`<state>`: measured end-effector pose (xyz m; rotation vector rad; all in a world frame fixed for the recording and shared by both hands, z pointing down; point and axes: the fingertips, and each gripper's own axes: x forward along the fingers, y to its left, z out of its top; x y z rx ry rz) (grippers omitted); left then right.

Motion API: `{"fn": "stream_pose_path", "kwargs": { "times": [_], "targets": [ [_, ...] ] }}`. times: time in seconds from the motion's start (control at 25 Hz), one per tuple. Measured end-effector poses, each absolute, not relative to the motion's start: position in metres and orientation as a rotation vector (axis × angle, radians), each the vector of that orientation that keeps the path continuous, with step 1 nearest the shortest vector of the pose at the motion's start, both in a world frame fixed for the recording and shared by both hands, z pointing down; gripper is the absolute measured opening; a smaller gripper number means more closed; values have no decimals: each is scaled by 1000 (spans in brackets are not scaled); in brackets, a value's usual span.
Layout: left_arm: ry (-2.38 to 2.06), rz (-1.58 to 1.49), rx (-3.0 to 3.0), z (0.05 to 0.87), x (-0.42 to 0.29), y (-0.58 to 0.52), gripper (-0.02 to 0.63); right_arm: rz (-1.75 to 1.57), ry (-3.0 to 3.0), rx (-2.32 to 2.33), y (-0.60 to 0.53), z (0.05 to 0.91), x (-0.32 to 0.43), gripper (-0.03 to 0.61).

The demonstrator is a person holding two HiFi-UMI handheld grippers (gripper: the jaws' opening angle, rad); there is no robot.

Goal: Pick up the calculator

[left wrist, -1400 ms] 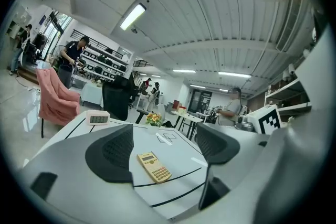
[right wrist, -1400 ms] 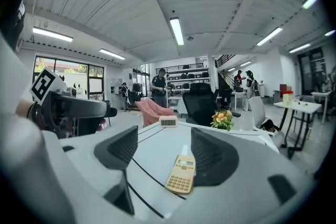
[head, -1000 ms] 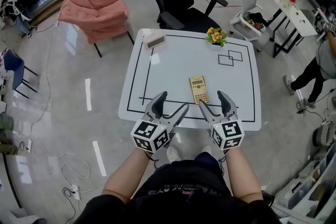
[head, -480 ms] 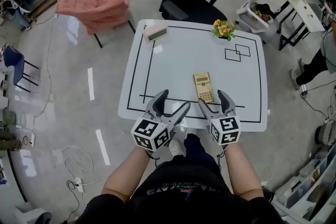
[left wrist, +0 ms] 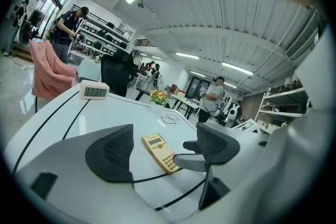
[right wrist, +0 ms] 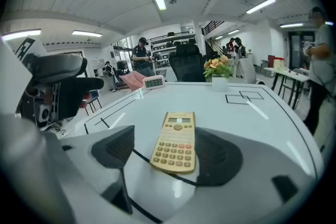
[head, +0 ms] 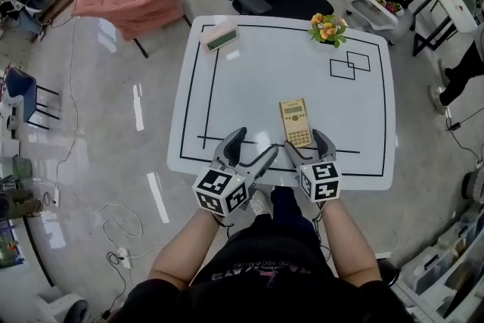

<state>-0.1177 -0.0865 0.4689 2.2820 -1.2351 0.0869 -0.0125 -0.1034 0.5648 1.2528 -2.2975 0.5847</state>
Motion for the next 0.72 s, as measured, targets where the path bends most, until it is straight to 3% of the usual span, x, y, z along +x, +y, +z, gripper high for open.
{"fn": "stream_pose_path", "kwargs": {
  "times": [0.72],
  "targets": [
    [-1188, 136, 2218, 501, -107, -106, 367, 669, -2133, 1253, -122, 619, -10, 348]
  ]
}}
